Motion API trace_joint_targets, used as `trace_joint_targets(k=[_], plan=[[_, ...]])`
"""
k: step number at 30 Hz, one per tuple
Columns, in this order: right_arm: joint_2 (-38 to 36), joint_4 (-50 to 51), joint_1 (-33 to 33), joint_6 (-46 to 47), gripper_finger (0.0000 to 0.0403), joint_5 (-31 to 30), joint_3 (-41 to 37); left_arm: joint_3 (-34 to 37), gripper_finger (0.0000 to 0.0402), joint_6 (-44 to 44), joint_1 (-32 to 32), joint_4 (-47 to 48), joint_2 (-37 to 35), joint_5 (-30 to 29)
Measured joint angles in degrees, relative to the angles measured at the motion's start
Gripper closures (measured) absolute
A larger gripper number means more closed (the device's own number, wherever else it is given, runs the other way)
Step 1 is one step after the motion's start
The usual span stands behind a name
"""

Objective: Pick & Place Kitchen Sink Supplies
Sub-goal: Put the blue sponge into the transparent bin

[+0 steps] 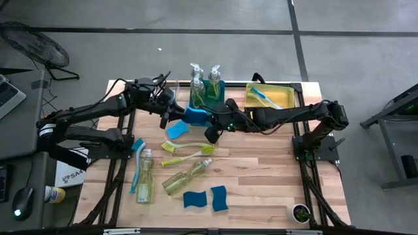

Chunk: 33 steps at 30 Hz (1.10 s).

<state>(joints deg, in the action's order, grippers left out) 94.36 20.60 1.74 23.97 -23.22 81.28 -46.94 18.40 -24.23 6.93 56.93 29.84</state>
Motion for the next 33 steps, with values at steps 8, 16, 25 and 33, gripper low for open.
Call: trace_joint_targets(k=[8, 16, 25, 33], plan=[[-0.04, -0.22, -0.31, -0.47, 0.0403, 1.59, 0.00, 0.00, 0.0392, 0.12, 0.00, 0.06, 0.00, 0.12], [-0.07, -0.22, -0.37, -0.82, 0.0371, 2.60, 0.00, 0.00, 0.0395, 0.12, 0.00, 0.08, -0.02, 0.09], [-1.24, 0.05, -1.38, 2.82, 0.0237, 9.29, 0.00, 0.00, 0.0399, 0.40, -0.11, 0.13, -0.04, -0.88], [-6.28, 4.17, -2.23, 3.64, 0.0147, 9.36, 0.04, 0.00, 0.0400, 1.39, -1.28, 3.80, -1.89, -5.31]])
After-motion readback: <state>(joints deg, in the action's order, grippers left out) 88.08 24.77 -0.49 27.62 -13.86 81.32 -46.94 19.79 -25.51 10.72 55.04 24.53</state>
